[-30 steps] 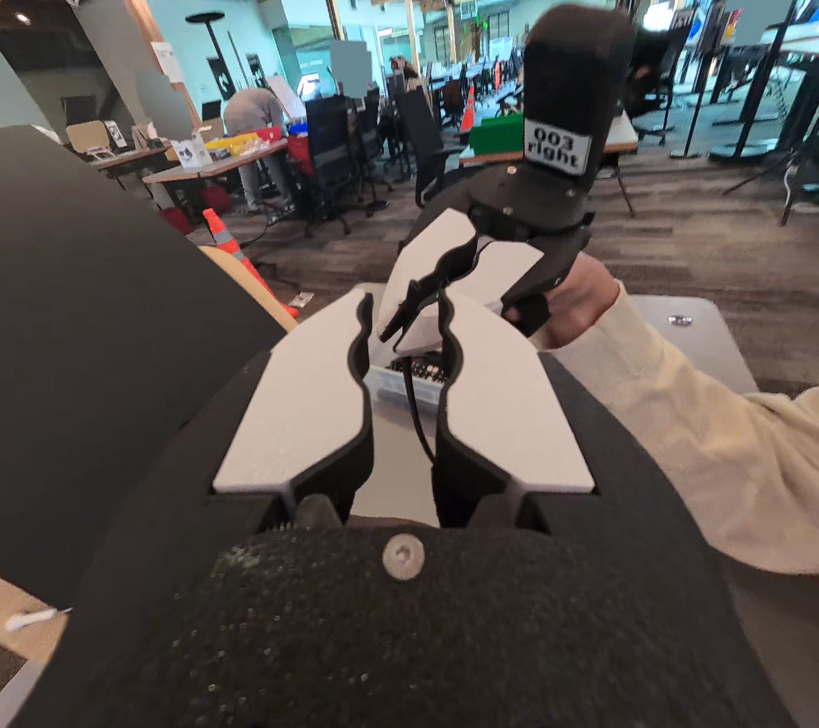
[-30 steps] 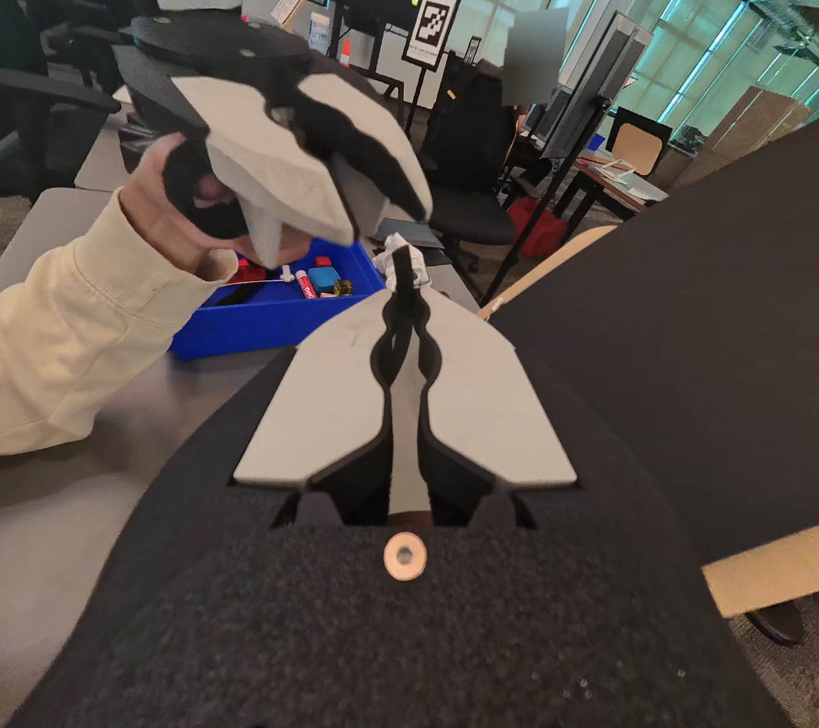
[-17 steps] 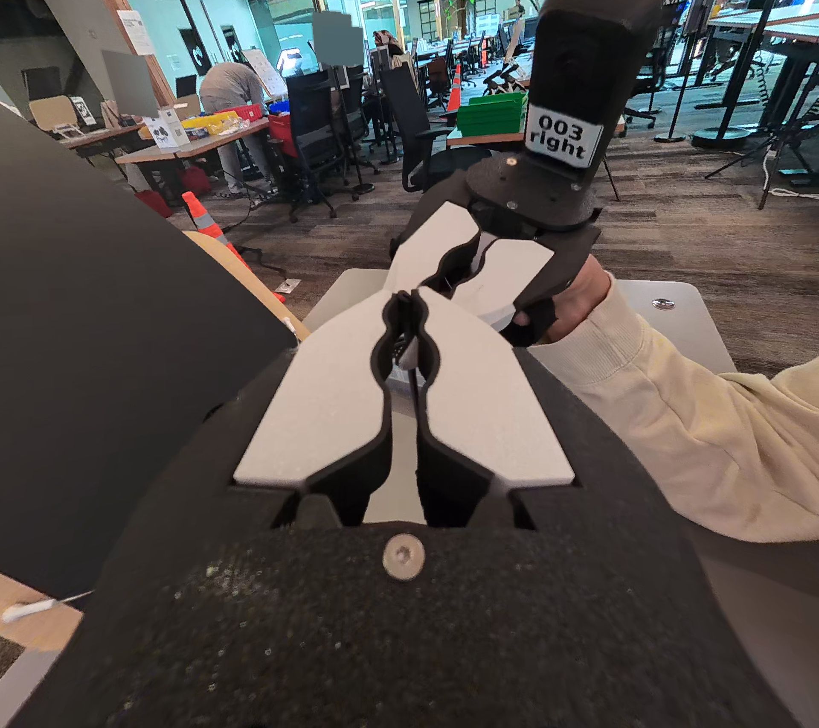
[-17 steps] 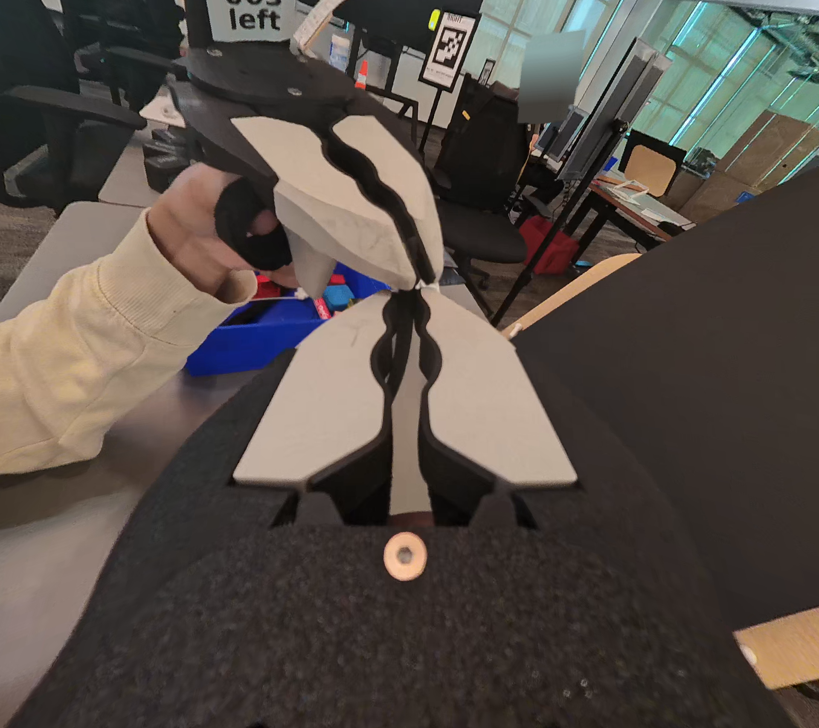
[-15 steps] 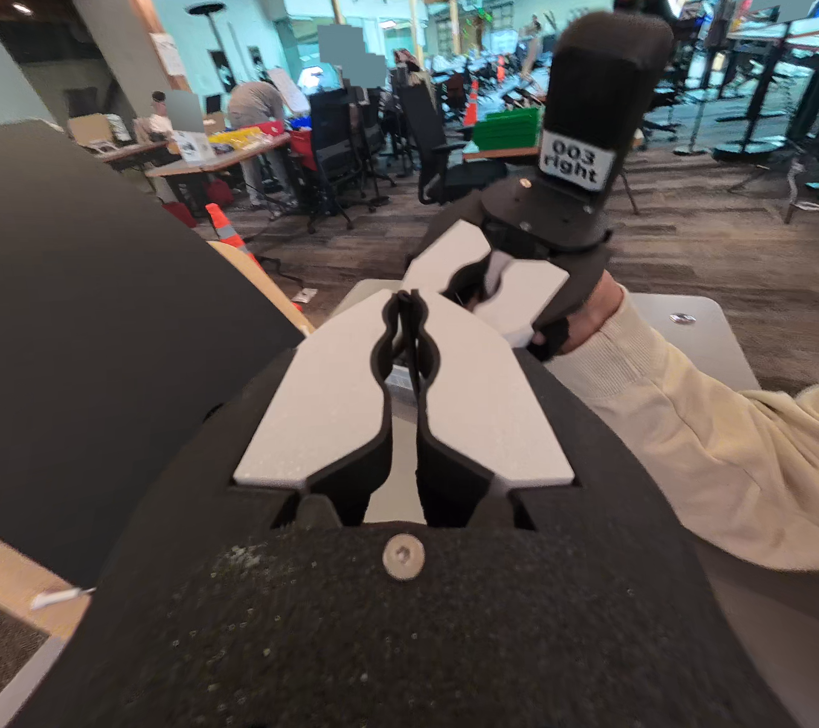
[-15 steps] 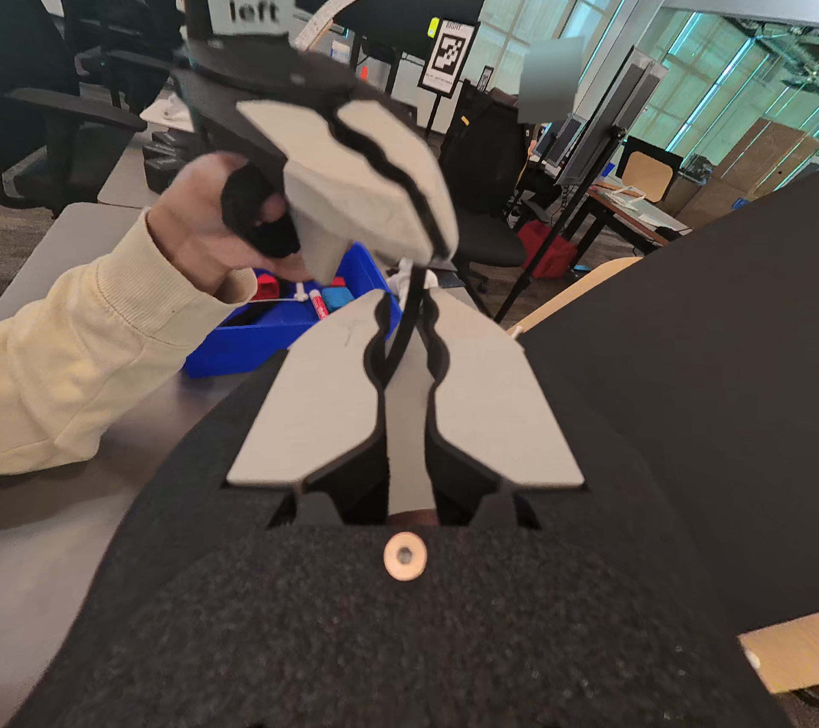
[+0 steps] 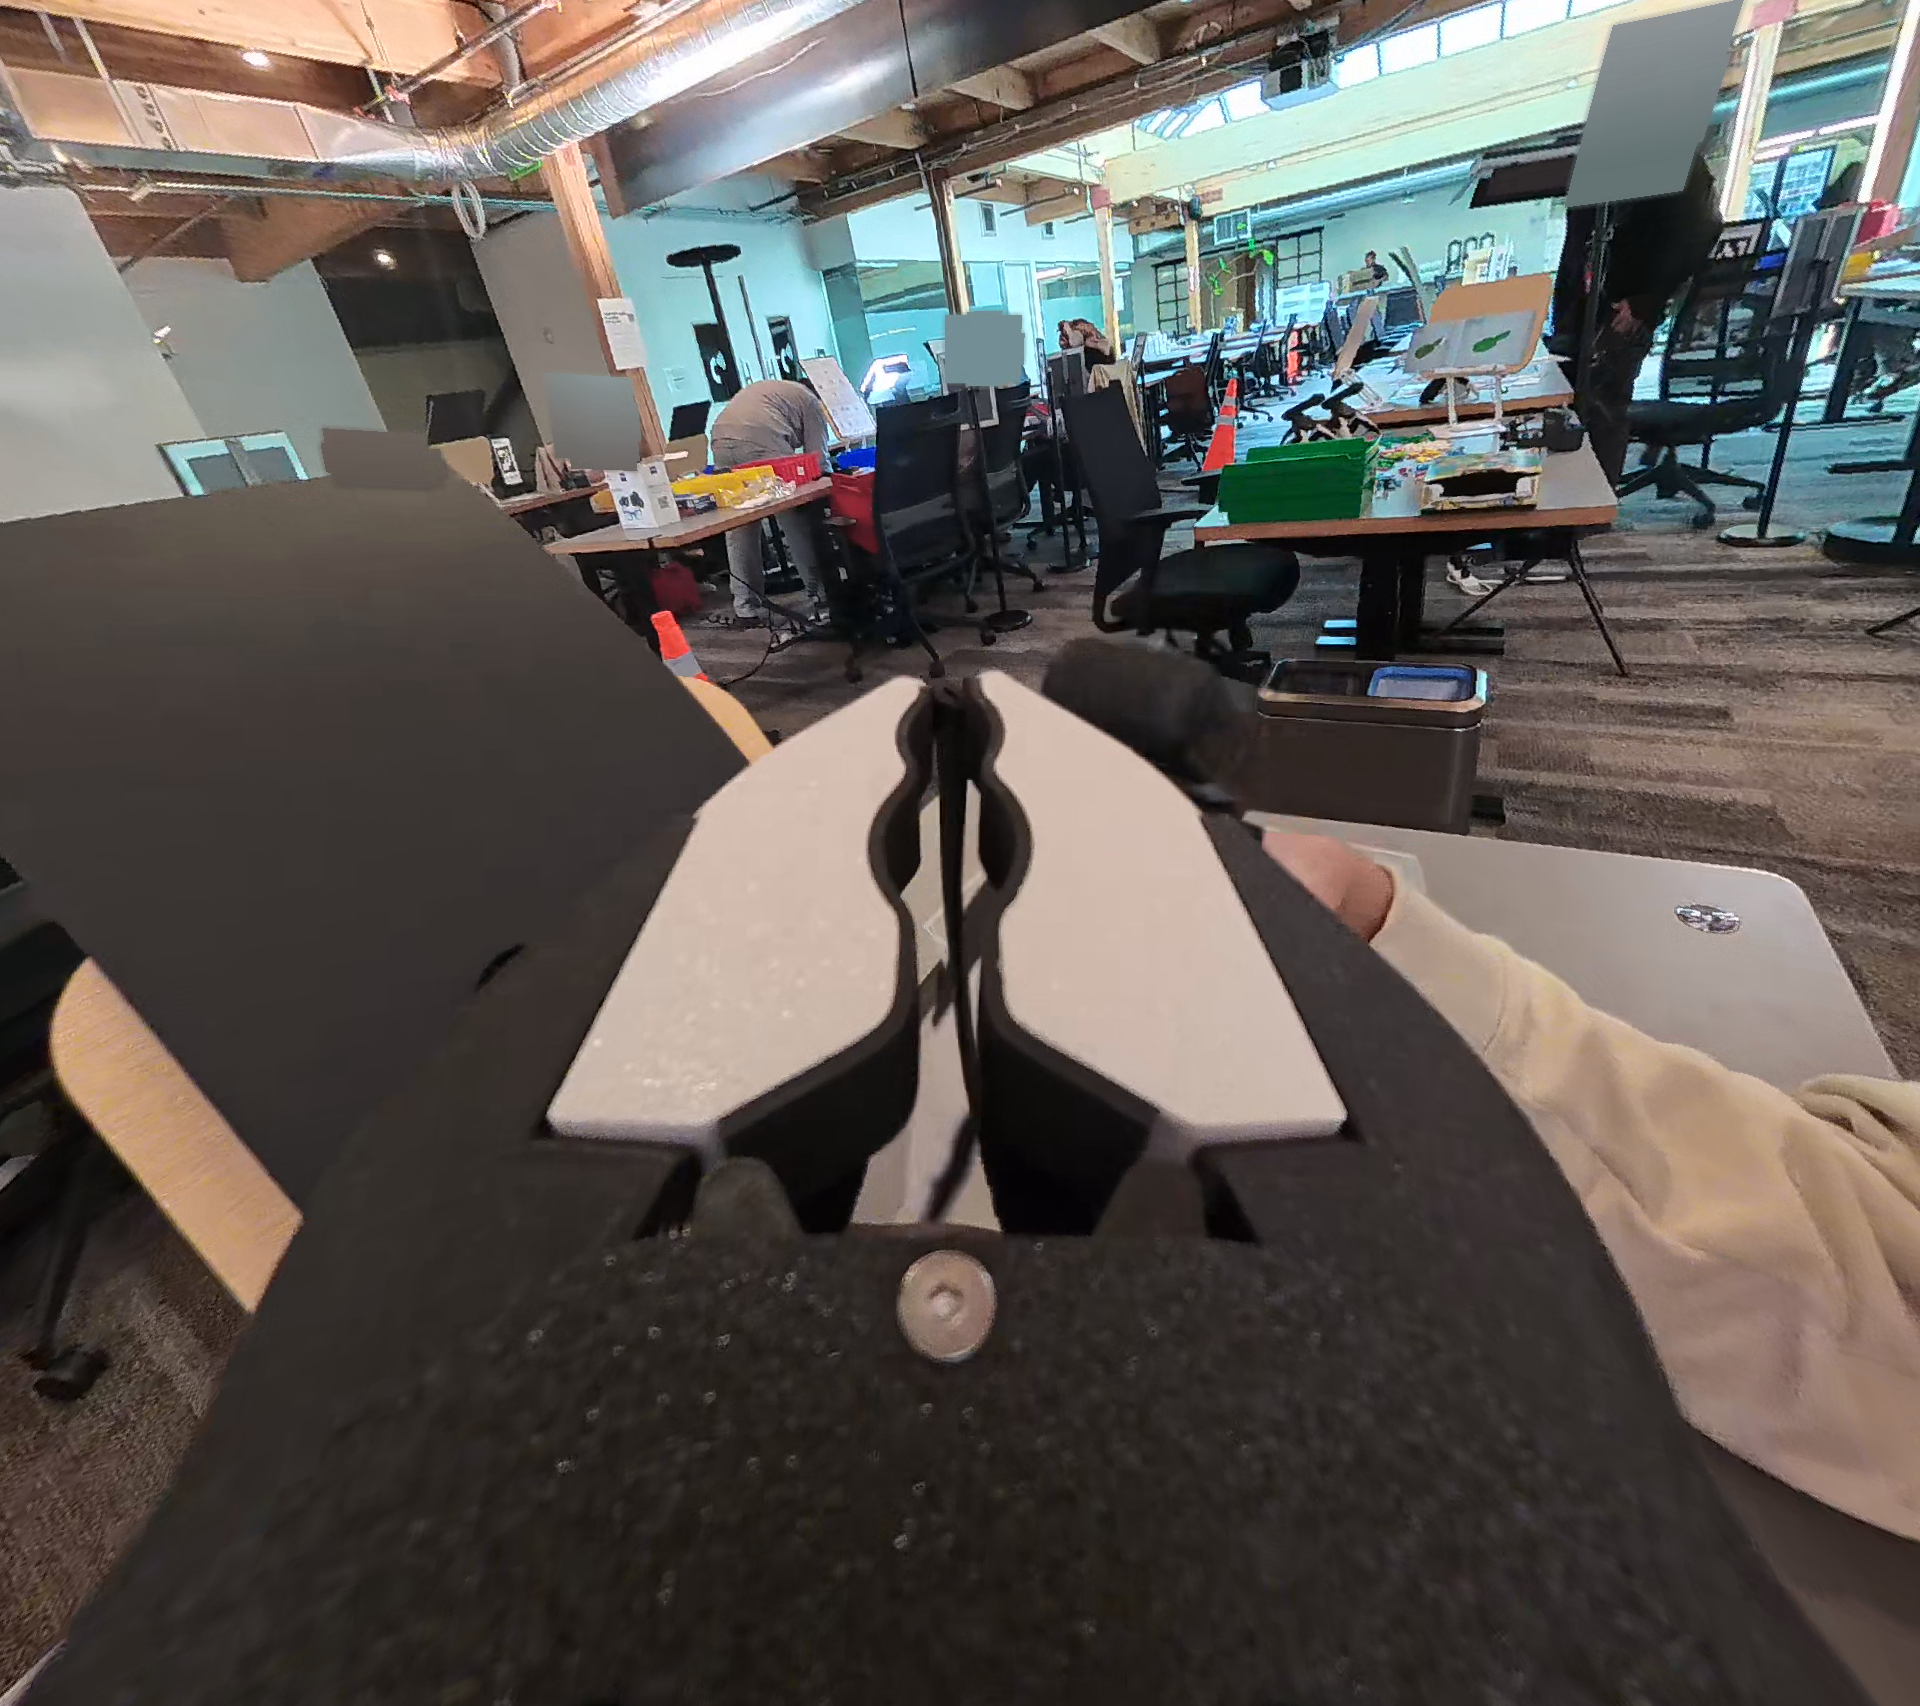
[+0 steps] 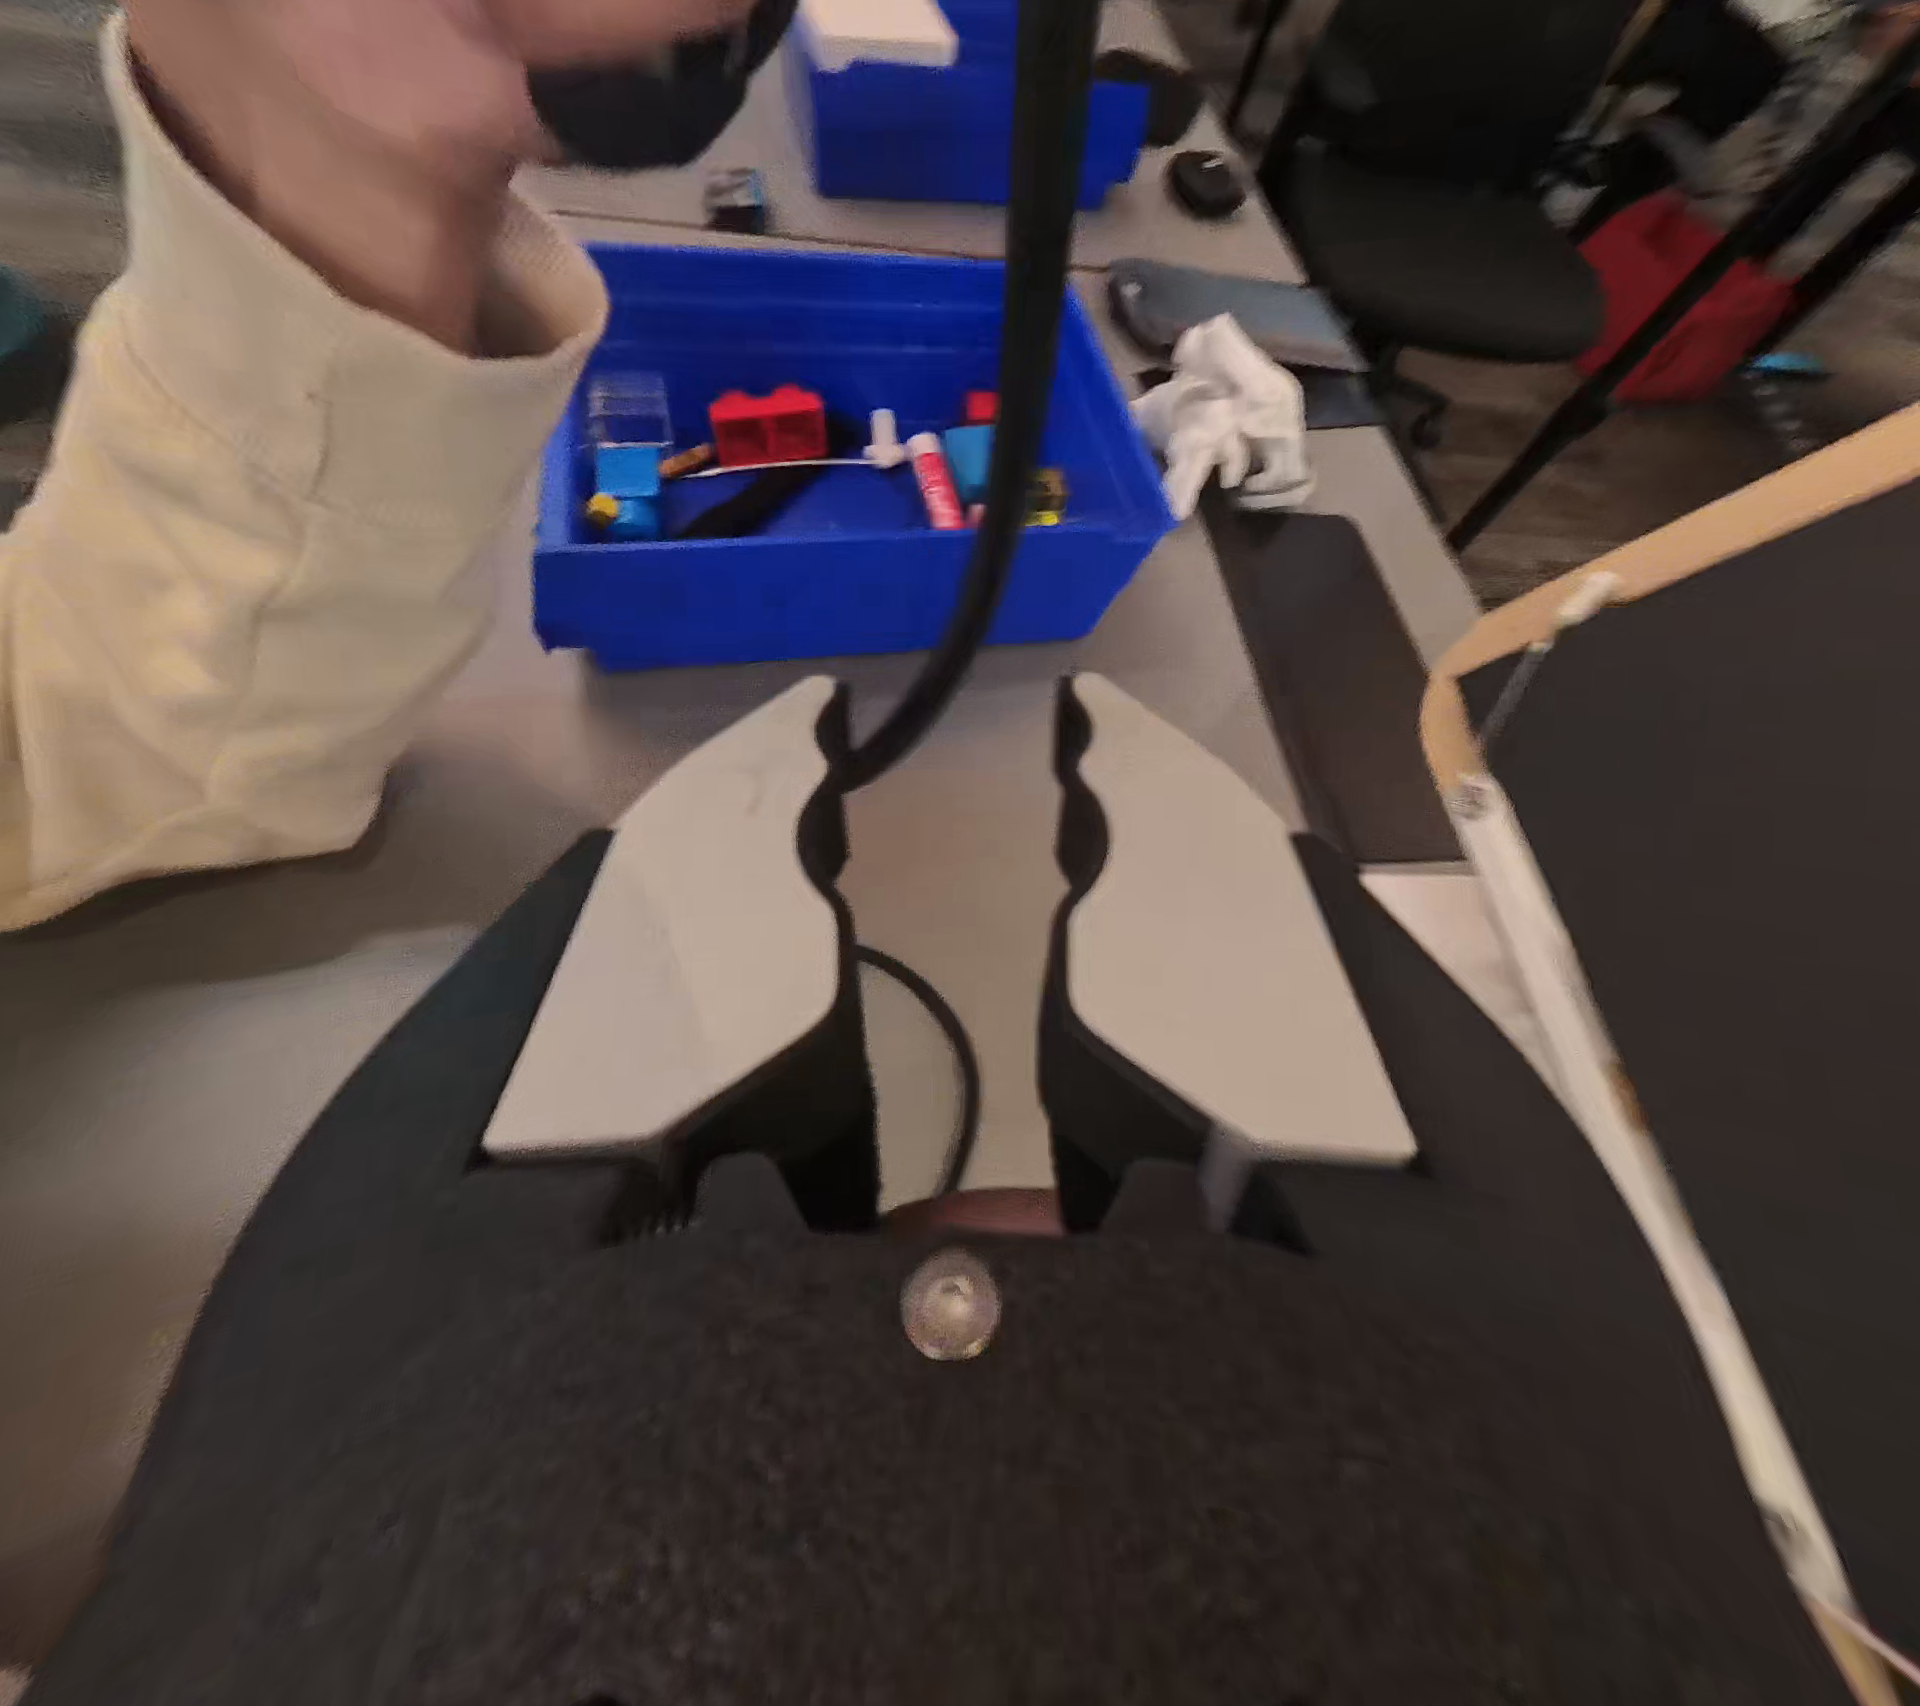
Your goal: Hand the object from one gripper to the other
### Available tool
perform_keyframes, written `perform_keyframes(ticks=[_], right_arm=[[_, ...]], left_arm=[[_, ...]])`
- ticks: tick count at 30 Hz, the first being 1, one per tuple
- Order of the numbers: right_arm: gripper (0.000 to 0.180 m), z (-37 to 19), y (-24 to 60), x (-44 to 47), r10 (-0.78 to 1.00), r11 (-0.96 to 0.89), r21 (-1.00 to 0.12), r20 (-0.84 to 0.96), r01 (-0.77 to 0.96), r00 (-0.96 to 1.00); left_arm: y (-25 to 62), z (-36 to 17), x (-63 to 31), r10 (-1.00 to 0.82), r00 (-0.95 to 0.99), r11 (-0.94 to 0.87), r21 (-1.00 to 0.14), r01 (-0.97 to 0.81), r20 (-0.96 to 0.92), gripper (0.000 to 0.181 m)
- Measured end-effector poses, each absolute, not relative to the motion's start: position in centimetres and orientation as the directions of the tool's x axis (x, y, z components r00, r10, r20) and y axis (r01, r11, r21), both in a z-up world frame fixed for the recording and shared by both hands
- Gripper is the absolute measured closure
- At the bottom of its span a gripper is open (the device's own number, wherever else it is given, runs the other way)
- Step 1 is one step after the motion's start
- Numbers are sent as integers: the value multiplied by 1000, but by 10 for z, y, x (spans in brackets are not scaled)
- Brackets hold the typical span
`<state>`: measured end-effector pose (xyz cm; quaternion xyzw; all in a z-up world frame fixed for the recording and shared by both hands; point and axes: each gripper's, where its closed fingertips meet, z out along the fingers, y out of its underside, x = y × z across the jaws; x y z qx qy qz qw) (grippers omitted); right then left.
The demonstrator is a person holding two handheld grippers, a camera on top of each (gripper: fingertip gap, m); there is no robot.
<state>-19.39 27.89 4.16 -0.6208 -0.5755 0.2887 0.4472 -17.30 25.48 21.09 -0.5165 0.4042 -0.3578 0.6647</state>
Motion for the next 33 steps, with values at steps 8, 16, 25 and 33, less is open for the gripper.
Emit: perform_keyframes(ticks=[8,16,25,33], right_arm=[[176,45,304,-181,962,52,-898,162,437,218],[176,120,333,-122,836,55,-985,135,163,531],[176,172,305,-91,781,208,-978,187,35,595],[175,175,294,-95,797,237,-971,217,39,564]], left_arm=[[284,202,-197,-869,494,97,-991,92,-40,175],[293,137,-166,-910,414,-121,-976,-179,37,124],[301,87,-119,-949,311,-162,-919,-360,45,127],[309,91,-109,-956,283,-168,-937,-307,79,176]])
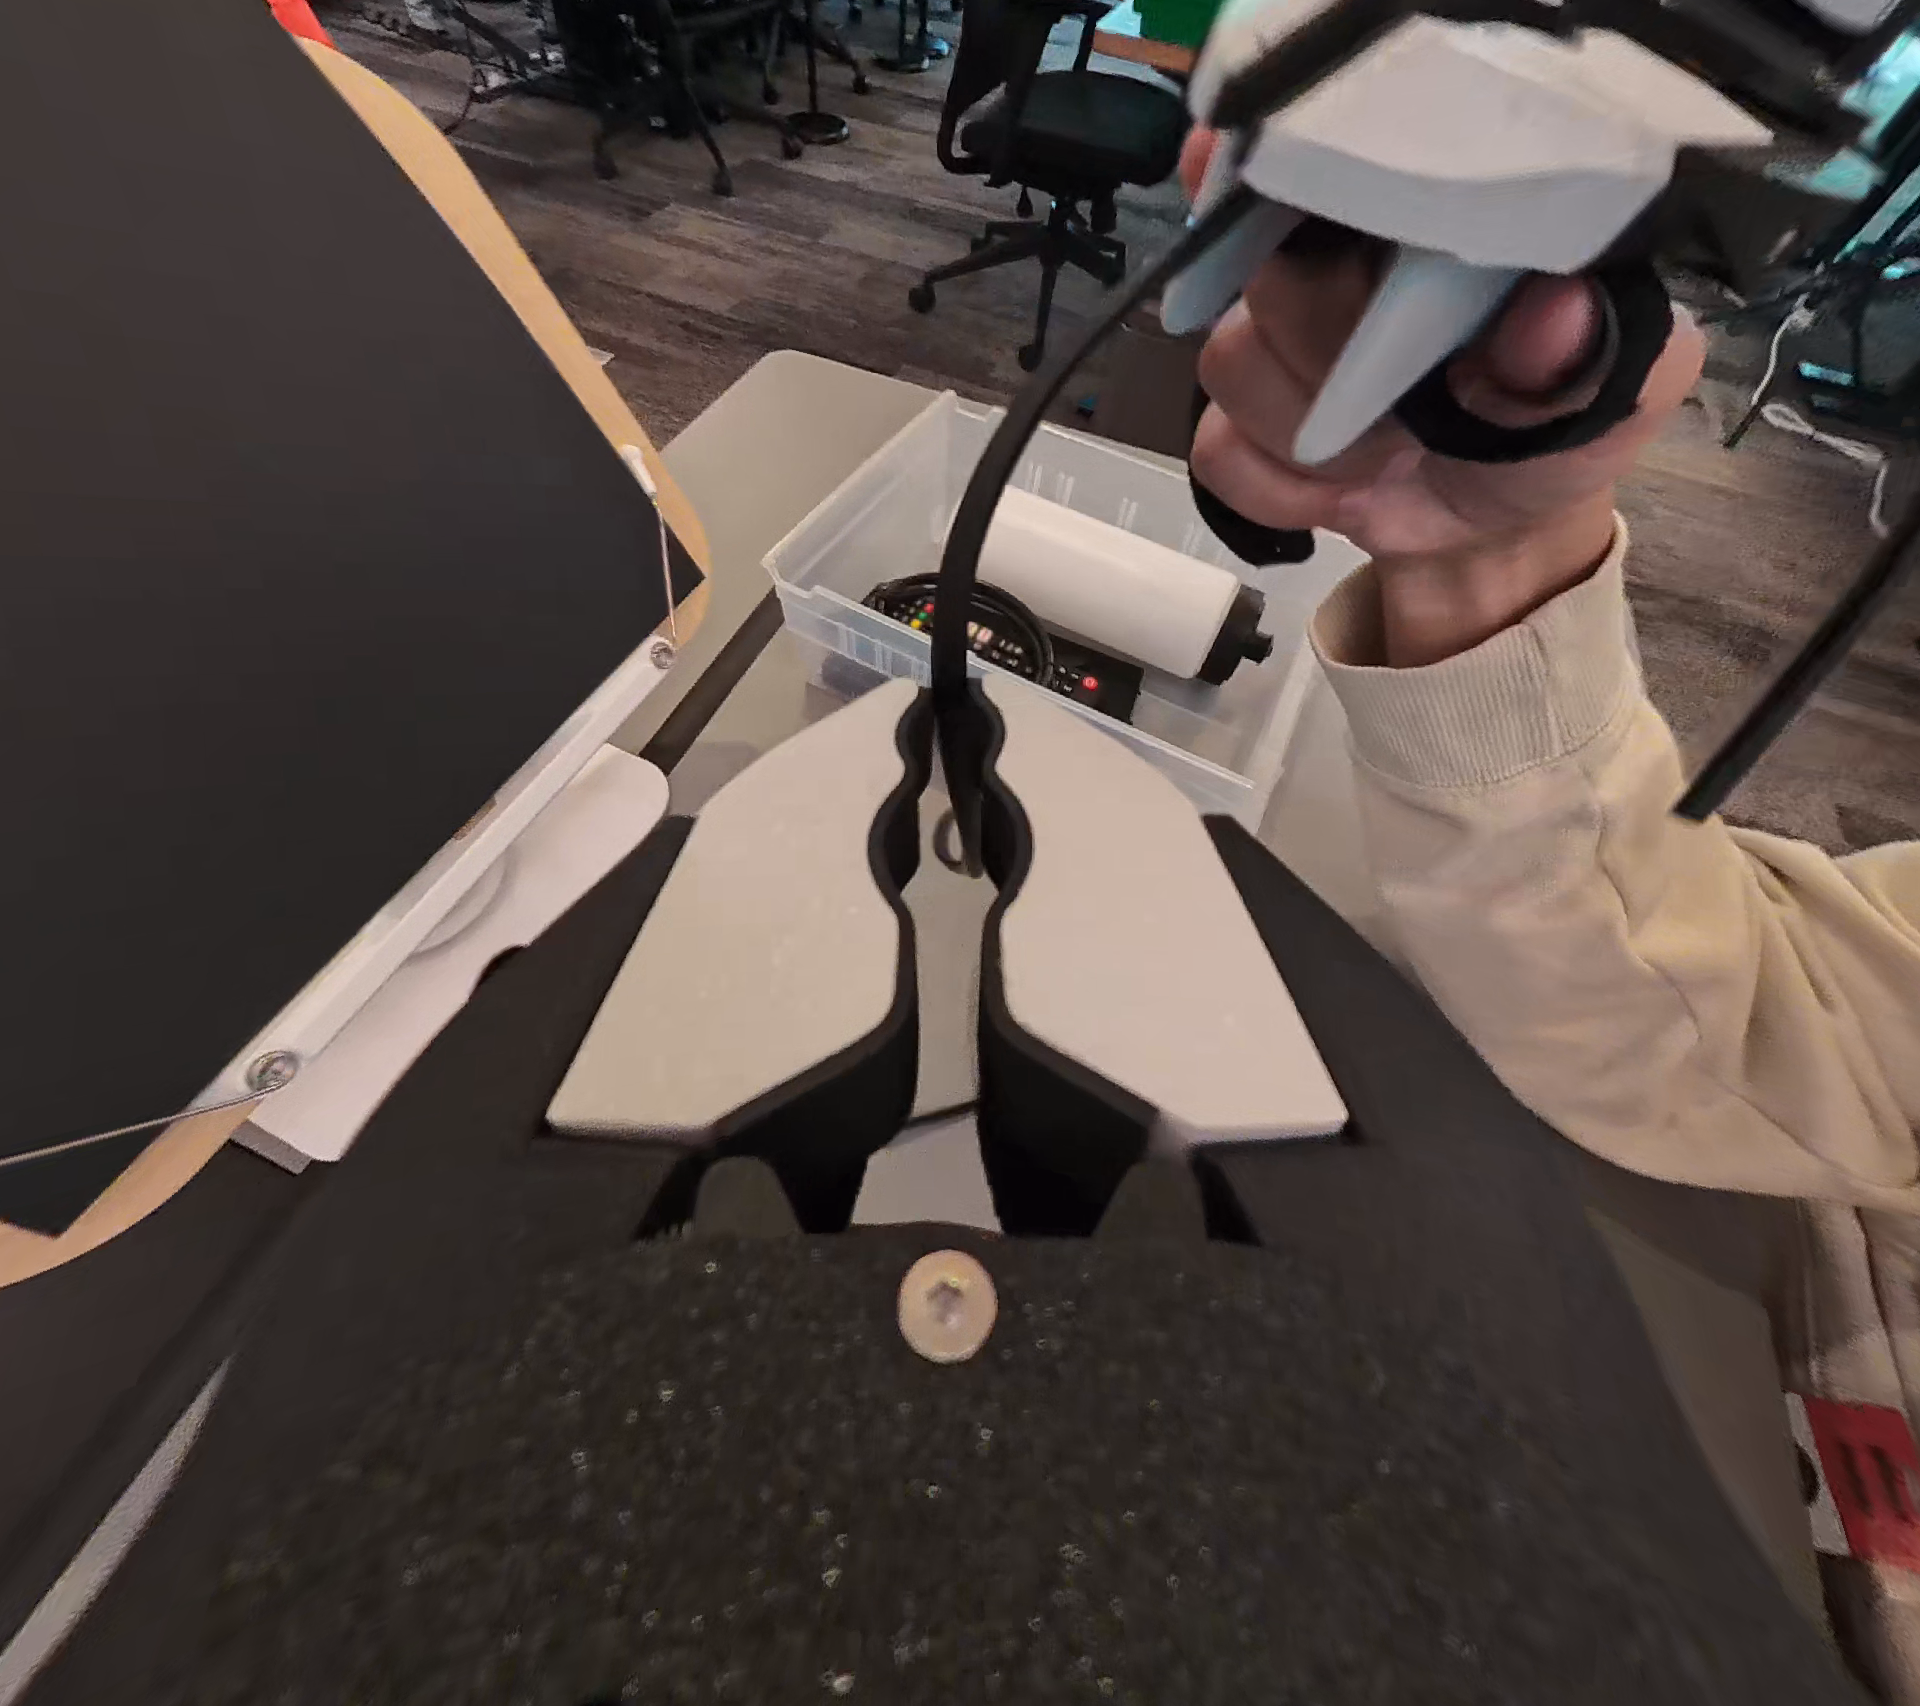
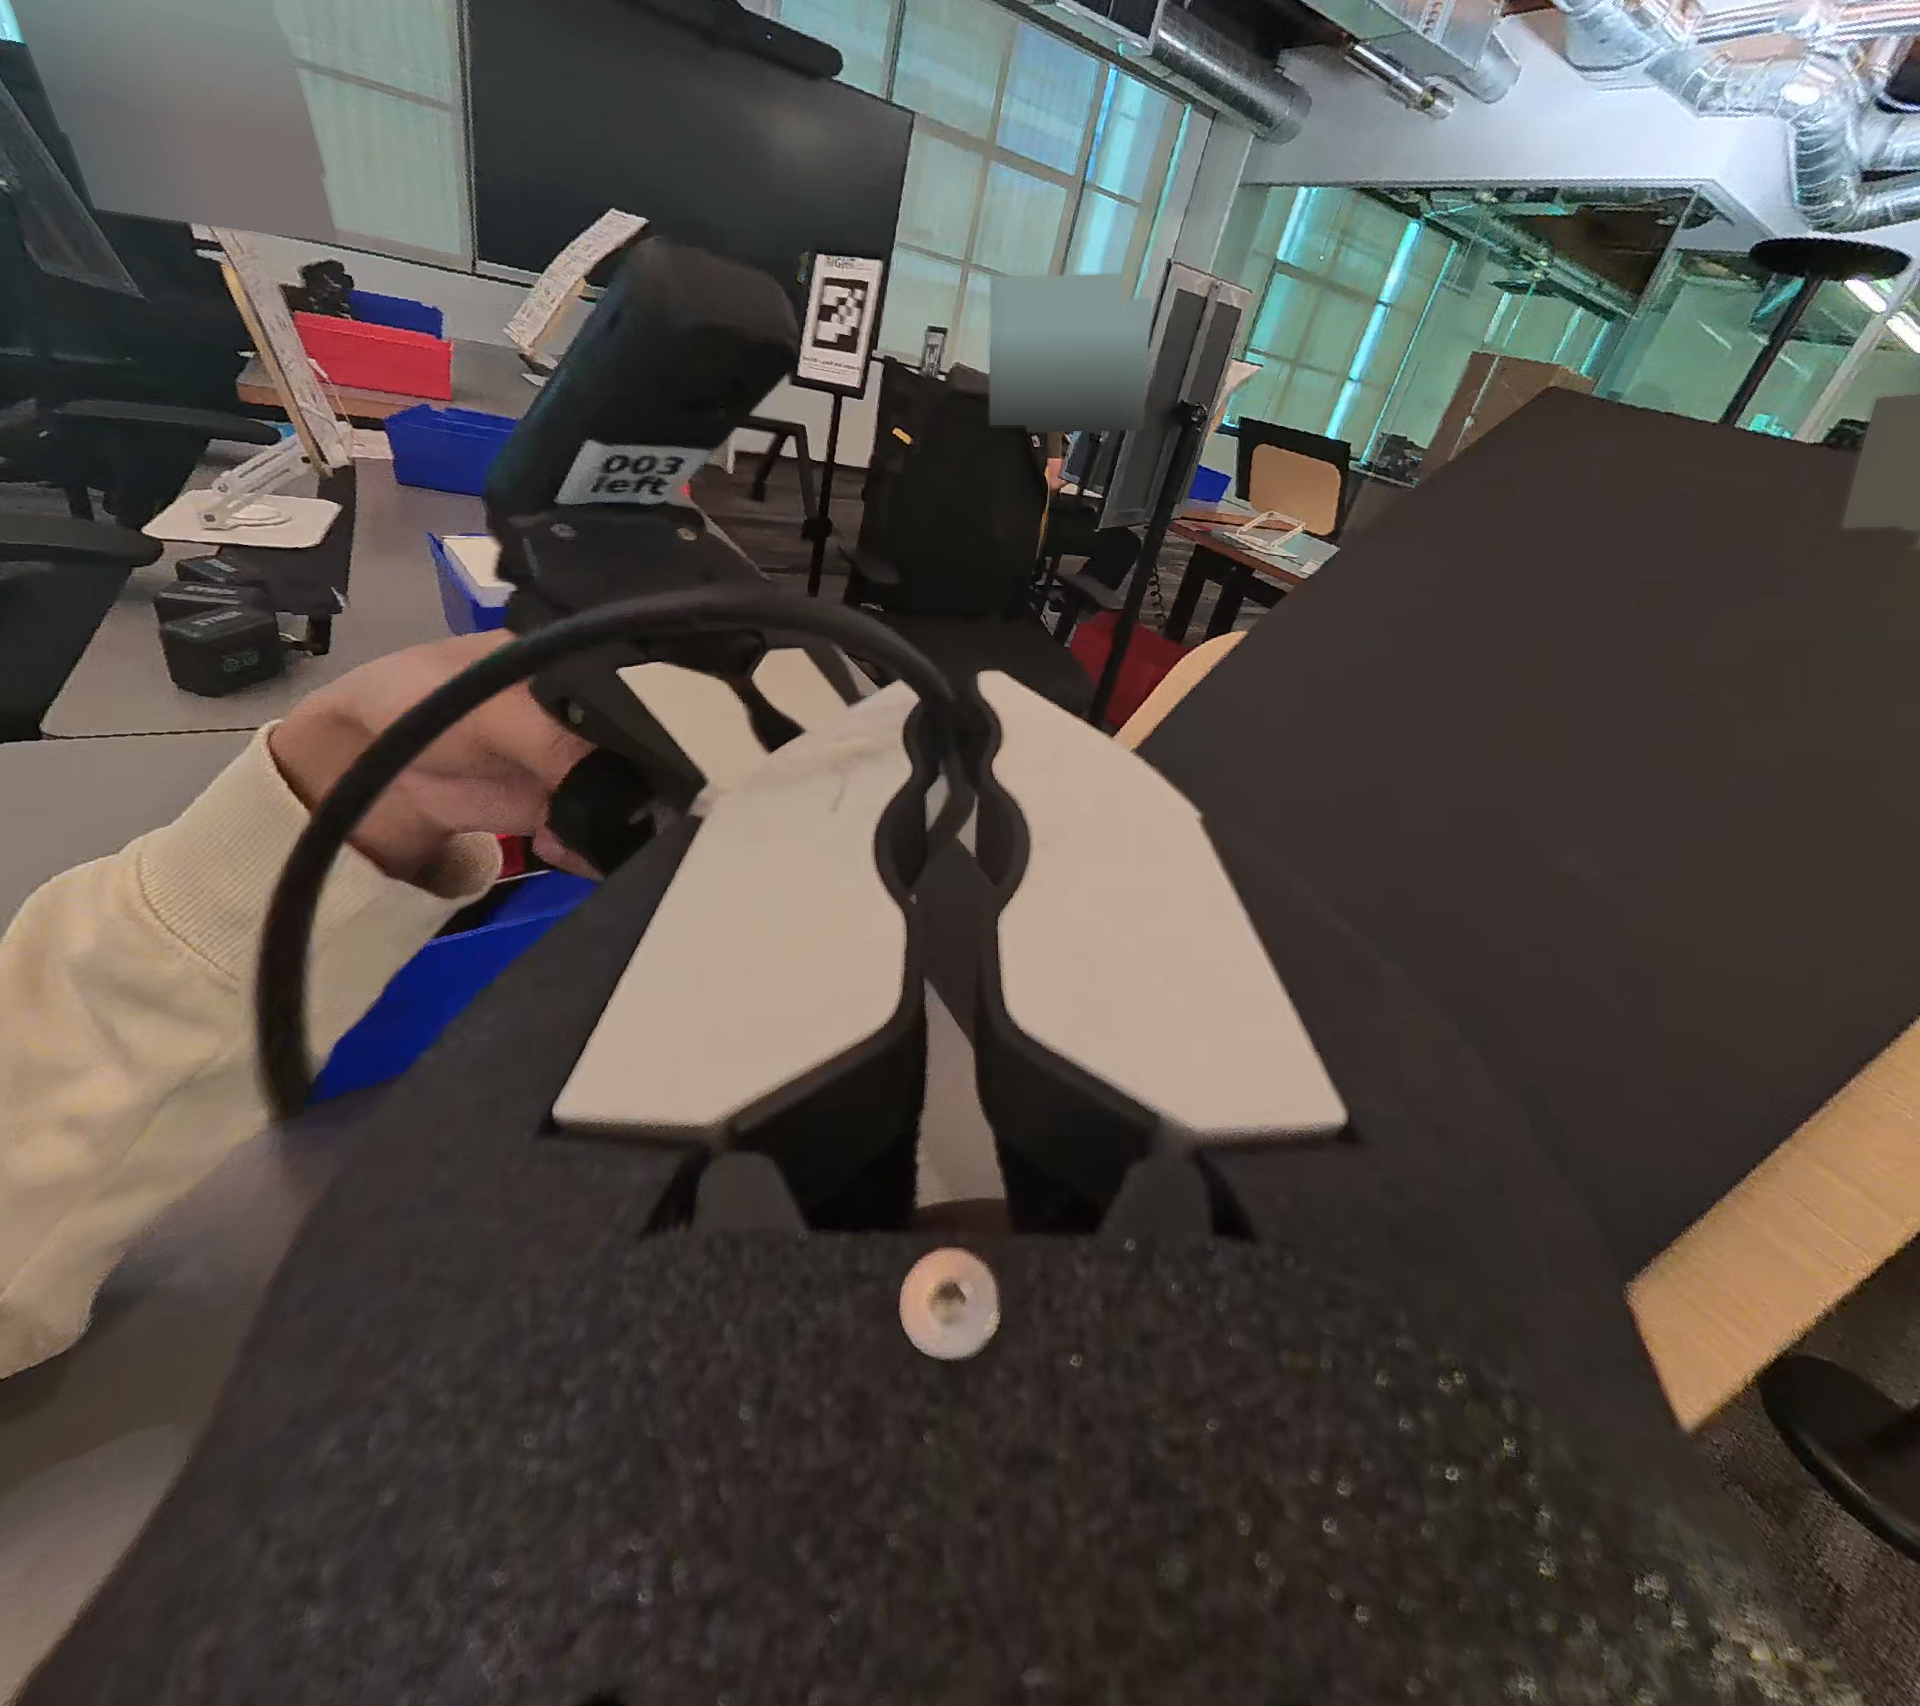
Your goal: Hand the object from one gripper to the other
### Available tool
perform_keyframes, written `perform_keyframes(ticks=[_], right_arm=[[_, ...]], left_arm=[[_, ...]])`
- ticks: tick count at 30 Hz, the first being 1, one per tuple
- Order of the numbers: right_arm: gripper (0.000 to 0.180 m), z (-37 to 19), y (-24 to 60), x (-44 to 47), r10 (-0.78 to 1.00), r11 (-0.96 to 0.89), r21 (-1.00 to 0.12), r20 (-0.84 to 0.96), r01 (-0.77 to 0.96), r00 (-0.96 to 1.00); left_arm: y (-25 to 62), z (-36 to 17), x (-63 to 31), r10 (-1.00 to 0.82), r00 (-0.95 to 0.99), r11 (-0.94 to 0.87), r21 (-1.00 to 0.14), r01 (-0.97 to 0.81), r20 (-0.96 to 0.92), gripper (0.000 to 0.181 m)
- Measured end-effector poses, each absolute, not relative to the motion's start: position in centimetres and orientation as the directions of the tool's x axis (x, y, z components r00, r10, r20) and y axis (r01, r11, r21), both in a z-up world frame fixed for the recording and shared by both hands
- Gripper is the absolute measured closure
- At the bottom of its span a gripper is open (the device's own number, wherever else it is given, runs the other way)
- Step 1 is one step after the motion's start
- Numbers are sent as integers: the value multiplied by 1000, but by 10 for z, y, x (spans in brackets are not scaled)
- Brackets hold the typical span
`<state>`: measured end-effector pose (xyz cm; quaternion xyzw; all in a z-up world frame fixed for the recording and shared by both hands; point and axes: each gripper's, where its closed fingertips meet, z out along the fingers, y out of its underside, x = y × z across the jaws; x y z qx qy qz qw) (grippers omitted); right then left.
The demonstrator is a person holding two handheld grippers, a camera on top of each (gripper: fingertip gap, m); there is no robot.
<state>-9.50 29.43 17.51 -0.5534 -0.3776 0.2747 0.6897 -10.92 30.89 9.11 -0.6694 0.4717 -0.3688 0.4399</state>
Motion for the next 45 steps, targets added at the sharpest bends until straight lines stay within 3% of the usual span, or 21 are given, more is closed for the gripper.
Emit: perform_keyframes(ticks=[6,9,11,13,16,22,28,30,31,34,36,40,44,45], right_arm=[[168,162,266,-117,872,293,-955,288,49,397],[146,122,253,-133,903,277,-940,326,201,281],[141,94,263,-135,885,262,-901,367,346,286],[125,70,273,-135,897,176,-875,332,451,293],[117,40,280,-145,927,106,-840,277,532,254],[142,35,300,-161,917,96,-840,284,534,281],[131,16,297,-141,897,69,-755,333,652,290],[132,6,303,-125,871,24,-695,367,719,326],[132,3,307,-115,854,-1,-666,388,746,347],[133,3,313,-91,821,-65,-651,396,756,411],[135,6,313,-78,810,-86,-672,382,735,444],[135,5,310,-58,812,-115,-698,344,707,471],[135,2,310,-50,815,-132,-712,318,689,484],[135,3,310,-50,816,-130,-717,315,685,485]], left_arm=[[323,126,-134,-929,352,-163,-979,-123,111,176],[319,152,-147,-927,366,-90,-996,-12,80,179],[313,166,-155,-924,378,-43,-998,40,55,181],[301,185,-160,-937,348,11,-992,129,35,181],[285,198,-167,-954,298,17,-984,180,38,181],[276,181,-179,-925,378,36,-999,6,-31,181],[268,131,-189,-831,522,2,-939,-344,-193,171],[261,90,-181,-862,477,-95,-872,-481,-169,166],[259,64,-176,-883,447,-148,-818,-555,-144,154],[255,-23,-175,-917,394,-289,-577,-764,-62,130],[246,-75,-180,-924,381,-348,-413,-842,1,130],[235,-152,-196,-947,321,-310,-201,-929,-23,138],[239,-194,-206,-949,306,-298,-95,-950,-75,143],[236,-197,-202,-954,297,-291,-106,-951,-46,159]])
